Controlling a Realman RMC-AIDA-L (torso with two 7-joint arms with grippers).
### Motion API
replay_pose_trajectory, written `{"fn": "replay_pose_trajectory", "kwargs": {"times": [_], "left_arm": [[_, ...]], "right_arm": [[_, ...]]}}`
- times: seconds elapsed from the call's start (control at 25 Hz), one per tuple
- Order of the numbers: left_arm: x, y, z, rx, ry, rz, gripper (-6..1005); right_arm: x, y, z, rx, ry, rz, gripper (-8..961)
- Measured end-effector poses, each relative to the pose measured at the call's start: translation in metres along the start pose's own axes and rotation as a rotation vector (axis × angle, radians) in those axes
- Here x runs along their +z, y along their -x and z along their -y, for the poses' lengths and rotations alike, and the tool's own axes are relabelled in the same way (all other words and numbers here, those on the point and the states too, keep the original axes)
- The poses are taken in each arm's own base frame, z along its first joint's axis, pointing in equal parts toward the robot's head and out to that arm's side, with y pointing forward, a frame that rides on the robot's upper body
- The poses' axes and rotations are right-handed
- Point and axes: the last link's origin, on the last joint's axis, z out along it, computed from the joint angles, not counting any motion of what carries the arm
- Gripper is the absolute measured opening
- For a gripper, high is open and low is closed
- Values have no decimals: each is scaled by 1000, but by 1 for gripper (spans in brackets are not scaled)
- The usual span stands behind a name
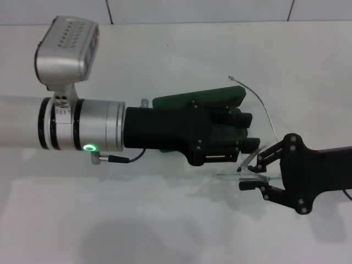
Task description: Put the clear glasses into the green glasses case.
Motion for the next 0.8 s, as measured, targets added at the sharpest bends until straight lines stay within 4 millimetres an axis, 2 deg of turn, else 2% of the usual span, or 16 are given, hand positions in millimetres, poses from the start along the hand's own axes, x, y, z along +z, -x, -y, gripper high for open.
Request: {"fn": "replay_pose_trajectory", "kwargs": {"times": [0.4,0.6,0.8], "left_arm": [[2,-3,3,9,11,36,515],[-20,-7,13,33,-74,15,515],[-35,5,28,40,-201,80,515]], "right_arm": [[-2,-1,-1,1,-2,-5,125],[-6,1,-2,0,-3,3,125],[-13,16,-6,-6,19,125,125]]}}
